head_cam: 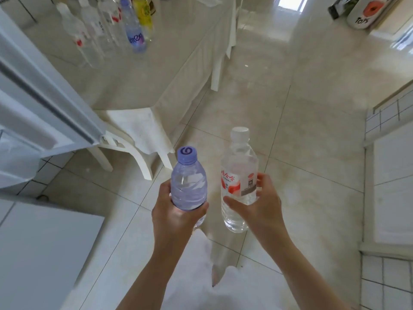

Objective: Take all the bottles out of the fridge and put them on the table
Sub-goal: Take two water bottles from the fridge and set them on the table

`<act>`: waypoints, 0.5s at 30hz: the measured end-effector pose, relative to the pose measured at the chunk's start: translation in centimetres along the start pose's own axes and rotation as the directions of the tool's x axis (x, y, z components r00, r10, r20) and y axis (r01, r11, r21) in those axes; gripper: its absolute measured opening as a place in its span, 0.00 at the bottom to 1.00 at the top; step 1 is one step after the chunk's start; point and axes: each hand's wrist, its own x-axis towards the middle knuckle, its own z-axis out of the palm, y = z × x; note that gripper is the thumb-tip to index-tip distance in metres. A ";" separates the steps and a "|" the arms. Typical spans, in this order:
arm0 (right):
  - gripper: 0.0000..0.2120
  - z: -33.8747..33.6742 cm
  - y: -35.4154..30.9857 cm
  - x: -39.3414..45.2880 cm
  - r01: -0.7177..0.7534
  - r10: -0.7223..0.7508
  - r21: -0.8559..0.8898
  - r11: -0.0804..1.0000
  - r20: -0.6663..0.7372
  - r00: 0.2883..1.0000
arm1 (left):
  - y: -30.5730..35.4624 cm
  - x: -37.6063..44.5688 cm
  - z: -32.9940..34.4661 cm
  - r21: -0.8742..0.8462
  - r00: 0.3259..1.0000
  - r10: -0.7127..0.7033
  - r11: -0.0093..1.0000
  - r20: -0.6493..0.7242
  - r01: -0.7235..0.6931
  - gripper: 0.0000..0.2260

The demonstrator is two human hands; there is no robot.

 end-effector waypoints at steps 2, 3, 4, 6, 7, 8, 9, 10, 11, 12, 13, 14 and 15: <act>0.32 0.4 -1.0 2.9 0.006 -0.006 -0.005 1.000 -0.011 1.000 | 0.6 3.2 0.8 -0.003 0.999 -0.006 1.000 0.037 0.006 0.25; 0.32 0.7 -1.6 4.5 0.012 -0.012 -0.010 1.000 -0.016 1.000 | 1.0 4.9 1.2 -0.008 0.998 -0.007 1.000 0.067 0.007 0.25; 0.33 1.0 -2.3 6.1 0.020 -0.020 -0.014 1.000 -0.022 1.000 | 1.5 6.7 1.6 -0.015 0.996 -0.008 1.000 0.094 0.009 0.24; 0.34 1.7 -4.0 9.6 0.036 -0.037 -0.019 0.999 -0.027 0.999 | 2.7 10.2 2.0 -0.016 0.998 0.014 1.000 0.068 -0.012 0.25; 0.34 2.0 -4.8 11.1 0.043 -0.043 -0.020 0.999 -0.025 0.999 | 3.6 11.5 2.1 -0.013 0.998 0.038 0.999 0.044 -0.038 0.26; 0.33 2.3 -5.7 12.6 0.047 -0.048 -0.018 0.999 -0.026 0.999 | 4.4 13.0 2.2 -0.011 0.998 0.051 0.999 0.029 -0.050 0.27; 0.33 2.7 -6.5 14.3 0.049 -0.050 -0.016 0.999 -0.034 0.998 | 5.1 14.7 2.3 -0.019 0.998 0.053 0.998 0.025 -0.053 0.27; 0.33 3.0 -7.5 15.8 0.055 -0.055 -0.015 0.998 -0.042 0.998 | 5.7 16.4 2.5 -0.024 0.998 0.052 0.998 0.023 -0.052 0.27; 0.33 3.2 -8.4 17.2 0.062 -0.063 -0.013 0.998 -0.046 0.997 | 6.3 17.9 2.7 -0.032 0.998 0.052 0.998 0.024 -0.051 0.27; 0.33 3.5 -9.3 18.6 0.074 -0.075 -0.009 0.997 -0.040 0.996 | 6.7 19.5 2.8 -0.048 0.998 0.054 0.997 0.021 -0.053 0.27; 0.33 3.9 -10.0 20.1 0.083 -0.083 -0.005 0.997 -0.031 0.996 | 7.0 21.1 3.0 -0.059 0.998 0.048 0.997 0.028 -0.046 0.27; 0.33 4.3 -10.8 21.3 0.090 -0.090 -0.003 0.996 -0.022 0.996 | 7.4 22.4 3.1 -0.066 0.999 0.042 0.997 0.030 -0.040 0.26; 0.33 4.6 -11.4 22.5 0.097 -0.097 -0.007 0.995 -0.015 0.995 | 7.8 23.4 3.2 -0.058 0.999 0.041 0.998 0.017 -0.040 0.25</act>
